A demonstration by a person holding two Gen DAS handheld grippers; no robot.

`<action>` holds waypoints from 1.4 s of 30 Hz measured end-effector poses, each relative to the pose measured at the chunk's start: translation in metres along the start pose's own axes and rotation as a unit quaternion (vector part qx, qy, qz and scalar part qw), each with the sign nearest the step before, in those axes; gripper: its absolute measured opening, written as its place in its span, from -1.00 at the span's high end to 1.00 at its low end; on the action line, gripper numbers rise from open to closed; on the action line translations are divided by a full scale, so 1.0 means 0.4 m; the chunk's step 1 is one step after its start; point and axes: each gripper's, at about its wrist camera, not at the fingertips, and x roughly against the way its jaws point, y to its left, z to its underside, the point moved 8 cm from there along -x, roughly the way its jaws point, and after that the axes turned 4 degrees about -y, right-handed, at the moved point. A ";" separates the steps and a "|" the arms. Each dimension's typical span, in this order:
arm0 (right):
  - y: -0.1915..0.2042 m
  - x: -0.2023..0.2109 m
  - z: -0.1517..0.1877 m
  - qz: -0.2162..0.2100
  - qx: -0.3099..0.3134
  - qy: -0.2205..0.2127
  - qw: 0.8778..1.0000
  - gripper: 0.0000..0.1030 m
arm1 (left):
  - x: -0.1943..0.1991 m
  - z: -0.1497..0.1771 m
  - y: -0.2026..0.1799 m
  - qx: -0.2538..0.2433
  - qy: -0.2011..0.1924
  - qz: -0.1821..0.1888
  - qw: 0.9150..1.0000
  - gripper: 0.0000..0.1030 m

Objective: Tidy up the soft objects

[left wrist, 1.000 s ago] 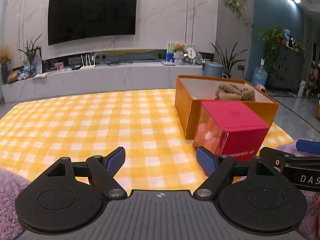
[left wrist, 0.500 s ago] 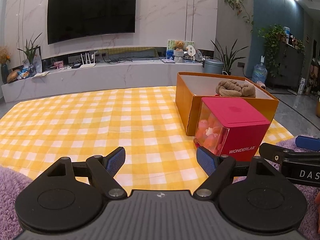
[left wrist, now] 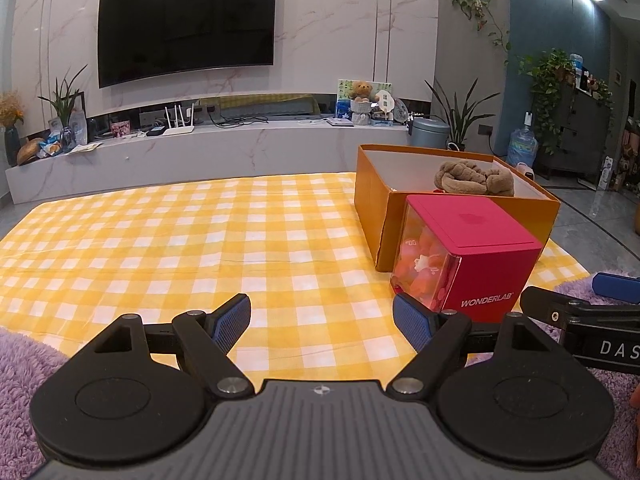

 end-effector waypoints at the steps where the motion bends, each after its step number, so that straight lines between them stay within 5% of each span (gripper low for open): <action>1: 0.000 0.000 0.000 0.000 0.000 0.000 1.000 -0.86 | 0.000 0.000 0.001 0.000 0.000 0.000 1.000 -0.84; 42: -0.001 -0.001 0.002 -0.002 -0.001 0.001 1.000 -0.86 | 0.020 -0.013 0.002 -0.008 -0.009 -0.001 1.000 -0.84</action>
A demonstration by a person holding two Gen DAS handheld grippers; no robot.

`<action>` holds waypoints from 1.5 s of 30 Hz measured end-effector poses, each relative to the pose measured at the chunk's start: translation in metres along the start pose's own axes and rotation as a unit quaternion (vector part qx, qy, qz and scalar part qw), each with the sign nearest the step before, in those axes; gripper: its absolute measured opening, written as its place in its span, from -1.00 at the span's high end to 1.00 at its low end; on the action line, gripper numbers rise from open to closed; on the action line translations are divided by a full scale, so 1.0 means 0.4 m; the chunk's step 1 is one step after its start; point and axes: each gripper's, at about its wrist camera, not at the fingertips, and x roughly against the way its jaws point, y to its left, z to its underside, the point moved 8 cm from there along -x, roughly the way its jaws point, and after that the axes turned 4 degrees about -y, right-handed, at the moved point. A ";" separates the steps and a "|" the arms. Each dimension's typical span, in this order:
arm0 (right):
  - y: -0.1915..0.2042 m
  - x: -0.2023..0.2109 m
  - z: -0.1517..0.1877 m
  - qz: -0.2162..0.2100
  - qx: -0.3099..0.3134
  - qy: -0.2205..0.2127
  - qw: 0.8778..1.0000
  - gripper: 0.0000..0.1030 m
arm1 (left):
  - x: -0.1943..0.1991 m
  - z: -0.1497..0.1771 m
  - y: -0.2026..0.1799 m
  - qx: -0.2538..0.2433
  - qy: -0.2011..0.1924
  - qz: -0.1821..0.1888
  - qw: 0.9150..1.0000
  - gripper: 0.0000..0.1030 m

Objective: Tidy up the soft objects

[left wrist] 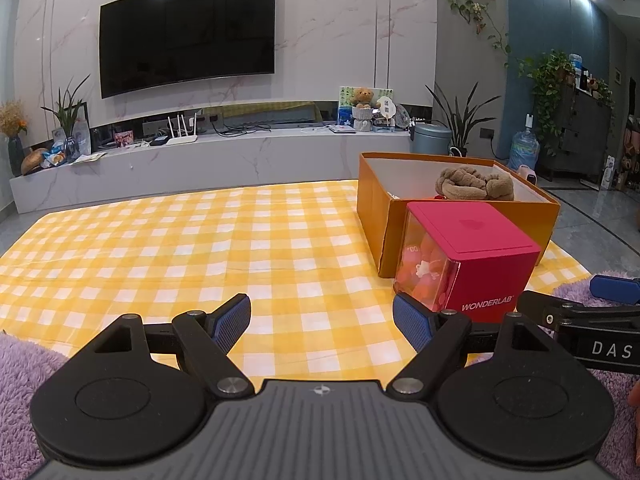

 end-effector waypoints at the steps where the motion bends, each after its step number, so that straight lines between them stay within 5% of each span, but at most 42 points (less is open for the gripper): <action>1: 0.000 0.000 0.000 0.000 0.000 0.000 1.000 -0.86 | 0.000 0.000 0.000 0.000 0.000 0.000 1.000 -0.84; 45: 0.003 0.001 0.001 -0.001 -0.001 0.002 1.000 -0.86 | 0.013 -0.008 -0.005 0.001 -0.005 0.006 1.000 -0.84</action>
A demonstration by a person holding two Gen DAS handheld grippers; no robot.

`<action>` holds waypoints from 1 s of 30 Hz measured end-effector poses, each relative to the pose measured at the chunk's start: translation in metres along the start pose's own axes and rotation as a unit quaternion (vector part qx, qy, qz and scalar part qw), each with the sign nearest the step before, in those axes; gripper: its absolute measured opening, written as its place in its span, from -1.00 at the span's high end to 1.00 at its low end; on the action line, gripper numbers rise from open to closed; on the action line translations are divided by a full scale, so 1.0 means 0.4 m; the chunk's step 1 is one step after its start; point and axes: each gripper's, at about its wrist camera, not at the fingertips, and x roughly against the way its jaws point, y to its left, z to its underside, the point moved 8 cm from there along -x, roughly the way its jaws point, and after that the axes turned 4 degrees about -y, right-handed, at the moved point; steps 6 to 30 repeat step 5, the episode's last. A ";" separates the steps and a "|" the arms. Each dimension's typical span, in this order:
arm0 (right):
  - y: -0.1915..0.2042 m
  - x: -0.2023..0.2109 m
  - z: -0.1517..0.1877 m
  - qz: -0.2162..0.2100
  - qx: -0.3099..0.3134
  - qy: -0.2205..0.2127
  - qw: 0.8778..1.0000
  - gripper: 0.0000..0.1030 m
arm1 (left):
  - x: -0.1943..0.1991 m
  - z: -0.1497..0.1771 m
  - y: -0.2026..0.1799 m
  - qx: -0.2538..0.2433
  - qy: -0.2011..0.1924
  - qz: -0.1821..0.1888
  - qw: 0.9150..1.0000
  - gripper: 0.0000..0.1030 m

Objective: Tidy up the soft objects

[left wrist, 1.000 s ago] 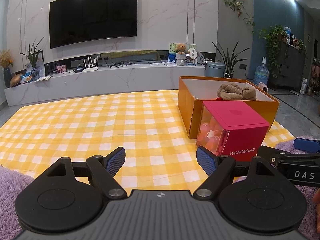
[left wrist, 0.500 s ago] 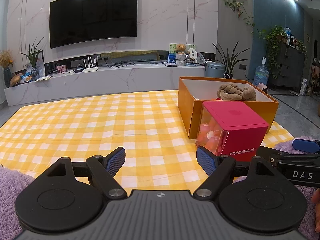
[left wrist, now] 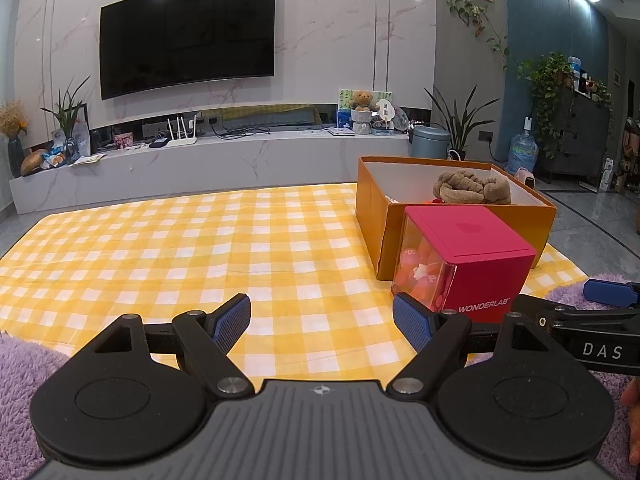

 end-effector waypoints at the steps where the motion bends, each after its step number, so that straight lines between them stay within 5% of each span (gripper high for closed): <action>1: 0.000 0.000 0.000 0.000 0.000 0.000 1.000 -0.86 | 0.000 -0.001 -0.001 -0.001 -0.001 0.000 1.000 -0.84; 30: 0.000 0.000 0.000 0.000 0.000 0.000 1.000 -0.86 | 0.001 -0.002 -0.002 -0.001 -0.001 0.000 1.000 -0.84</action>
